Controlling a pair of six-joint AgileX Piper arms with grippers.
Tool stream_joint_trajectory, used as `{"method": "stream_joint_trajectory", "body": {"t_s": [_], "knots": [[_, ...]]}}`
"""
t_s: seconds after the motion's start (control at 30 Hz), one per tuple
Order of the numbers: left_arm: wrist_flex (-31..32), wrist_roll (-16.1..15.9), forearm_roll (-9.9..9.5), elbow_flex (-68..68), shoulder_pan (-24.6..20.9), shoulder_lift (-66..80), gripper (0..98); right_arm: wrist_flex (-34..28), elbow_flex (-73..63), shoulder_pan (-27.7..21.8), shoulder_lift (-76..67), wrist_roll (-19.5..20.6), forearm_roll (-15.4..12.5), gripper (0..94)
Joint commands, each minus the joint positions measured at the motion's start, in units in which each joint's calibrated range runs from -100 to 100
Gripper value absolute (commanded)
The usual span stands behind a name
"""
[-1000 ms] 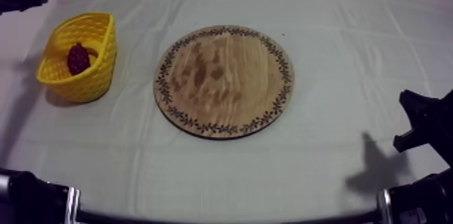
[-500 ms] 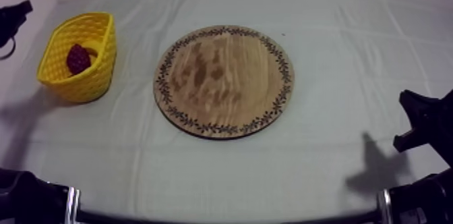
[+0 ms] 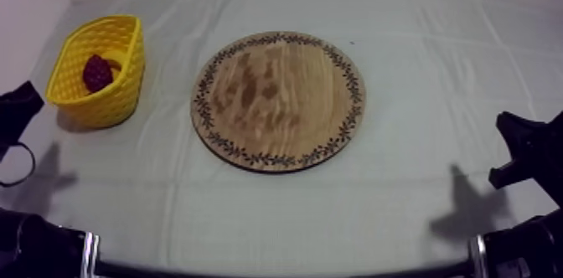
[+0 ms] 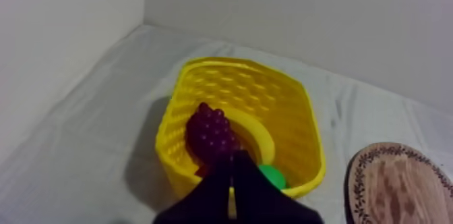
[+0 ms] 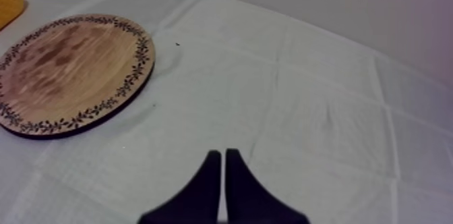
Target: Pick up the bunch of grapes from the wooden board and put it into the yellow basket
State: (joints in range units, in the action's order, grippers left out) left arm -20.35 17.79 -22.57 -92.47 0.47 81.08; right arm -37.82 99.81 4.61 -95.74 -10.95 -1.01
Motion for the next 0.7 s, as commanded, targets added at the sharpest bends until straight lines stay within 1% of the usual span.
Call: {"method": "stream_joint_trajectory", "body": {"t_s": [0.0, 0.2, 0.27, 0.5, 0.67], "knots": [[-0.4, -1.5, 1.39, -3.3, 0.0, 5.5, 0.0, 0.0, 0.0, 0.0, 0.0, 0.0, 0.0, 0.4], [-4.0, -3.8, 4.82, -5.0, 1.3, 13.0, 0.0, 0.0, 0.0, 0.1, 0.0, 0.0, 0.0, 0.4], [-5.3, -4.0, 5.43, -5.2, 1.4, 15.4, 0.0, 0.0, 0.0, 0.1, 0.0, 0.0, 0.0, 0.4], [-6.7, -4.0, 6.50, -5.5, 1.3, 18.4, 0.0, 0.0, 0.0, 0.1, 0.0, 0.0, 0.0, 0.4], [-5.2, -3.8, 5.96, -5.8, 1.0, 18.6, 0.0, 0.0, 0.0, 0.1, 0.0, 0.0, 0.0, 0.4]]}}
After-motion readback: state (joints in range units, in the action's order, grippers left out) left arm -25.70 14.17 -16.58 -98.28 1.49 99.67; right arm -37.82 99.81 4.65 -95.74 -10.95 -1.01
